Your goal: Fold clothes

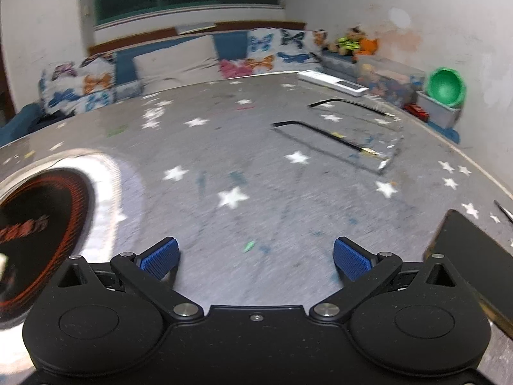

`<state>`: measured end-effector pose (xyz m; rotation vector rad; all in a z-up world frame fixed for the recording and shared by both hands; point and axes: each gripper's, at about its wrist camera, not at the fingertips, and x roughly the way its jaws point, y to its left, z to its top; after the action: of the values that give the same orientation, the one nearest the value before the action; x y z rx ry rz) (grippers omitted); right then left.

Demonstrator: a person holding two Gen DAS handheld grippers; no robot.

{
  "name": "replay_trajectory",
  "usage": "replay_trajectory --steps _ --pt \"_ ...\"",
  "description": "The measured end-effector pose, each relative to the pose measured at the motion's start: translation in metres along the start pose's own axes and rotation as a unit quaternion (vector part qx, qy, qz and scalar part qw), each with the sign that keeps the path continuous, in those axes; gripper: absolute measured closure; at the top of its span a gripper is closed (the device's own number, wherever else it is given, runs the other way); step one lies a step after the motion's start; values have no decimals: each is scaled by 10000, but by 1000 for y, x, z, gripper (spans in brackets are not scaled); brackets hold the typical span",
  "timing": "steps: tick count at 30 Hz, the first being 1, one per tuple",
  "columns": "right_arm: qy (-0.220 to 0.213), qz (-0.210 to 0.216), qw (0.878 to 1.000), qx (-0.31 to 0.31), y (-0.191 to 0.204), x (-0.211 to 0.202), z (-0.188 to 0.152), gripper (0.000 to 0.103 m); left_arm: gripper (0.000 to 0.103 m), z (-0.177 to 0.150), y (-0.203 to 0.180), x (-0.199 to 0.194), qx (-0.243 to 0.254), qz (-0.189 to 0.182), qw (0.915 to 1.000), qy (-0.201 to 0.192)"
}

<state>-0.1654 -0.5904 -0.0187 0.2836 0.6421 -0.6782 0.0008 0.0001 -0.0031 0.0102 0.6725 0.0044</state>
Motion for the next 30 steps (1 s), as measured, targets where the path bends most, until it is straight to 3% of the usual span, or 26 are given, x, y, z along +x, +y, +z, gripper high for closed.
replay_trajectory --steps 8,14,17,19,24,30 --pt "-10 642 9974 -318 5 -29 -8 0 1 10 -11 -22 301 32 9993 -233" --pt "-45 1347 9889 -622 16 -54 -10 11 2 20 -17 -49 242 -697 9965 -387" --pt "-58 1695 9823 -800 23 -68 -12 22 8 24 -24 -60 323 -1097 9926 -411" --pt "-89 1888 9773 -961 31 -75 -13 23 14 26 -30 -65 432 -1322 9896 -355" --pt "-154 2390 9622 -1295 56 -96 -20 37 18 26 -43 -66 616 -1718 9828 -272" --pt "-243 2843 9418 -1777 90 -123 -29 38 17 25 -69 -62 816 -1935 9776 -151"
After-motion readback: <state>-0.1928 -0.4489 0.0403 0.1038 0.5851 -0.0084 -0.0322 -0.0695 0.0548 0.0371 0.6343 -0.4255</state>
